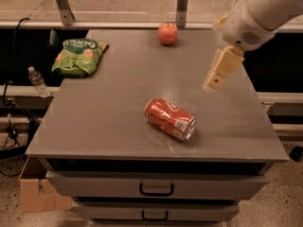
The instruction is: Move apple near coke can
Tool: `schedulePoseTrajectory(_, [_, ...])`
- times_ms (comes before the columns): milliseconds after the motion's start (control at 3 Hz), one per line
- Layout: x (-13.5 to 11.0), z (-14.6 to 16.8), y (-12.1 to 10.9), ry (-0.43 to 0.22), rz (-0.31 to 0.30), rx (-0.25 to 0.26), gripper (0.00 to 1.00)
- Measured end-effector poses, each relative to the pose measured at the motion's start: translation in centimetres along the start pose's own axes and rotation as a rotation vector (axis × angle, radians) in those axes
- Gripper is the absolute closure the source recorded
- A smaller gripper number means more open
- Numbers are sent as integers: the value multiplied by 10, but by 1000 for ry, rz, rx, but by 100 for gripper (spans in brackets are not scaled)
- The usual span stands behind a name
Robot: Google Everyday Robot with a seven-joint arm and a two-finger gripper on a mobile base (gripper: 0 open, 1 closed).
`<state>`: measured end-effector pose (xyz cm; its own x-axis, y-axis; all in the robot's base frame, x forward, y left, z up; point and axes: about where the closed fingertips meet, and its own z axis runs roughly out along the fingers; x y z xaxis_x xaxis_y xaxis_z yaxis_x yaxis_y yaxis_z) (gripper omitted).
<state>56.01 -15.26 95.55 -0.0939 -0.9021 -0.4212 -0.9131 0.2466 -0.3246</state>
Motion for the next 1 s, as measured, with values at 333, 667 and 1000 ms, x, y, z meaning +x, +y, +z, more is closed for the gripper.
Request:
schedulePoseTrajectory(333, [-22,42,-38,-67,34,13,0])
schedulePoseTrajectory(667, [-22,42,-38,-67,34,13,0])
schedulePoseTrajectory(1000, [-34,53,-50,-118,64,49,0])
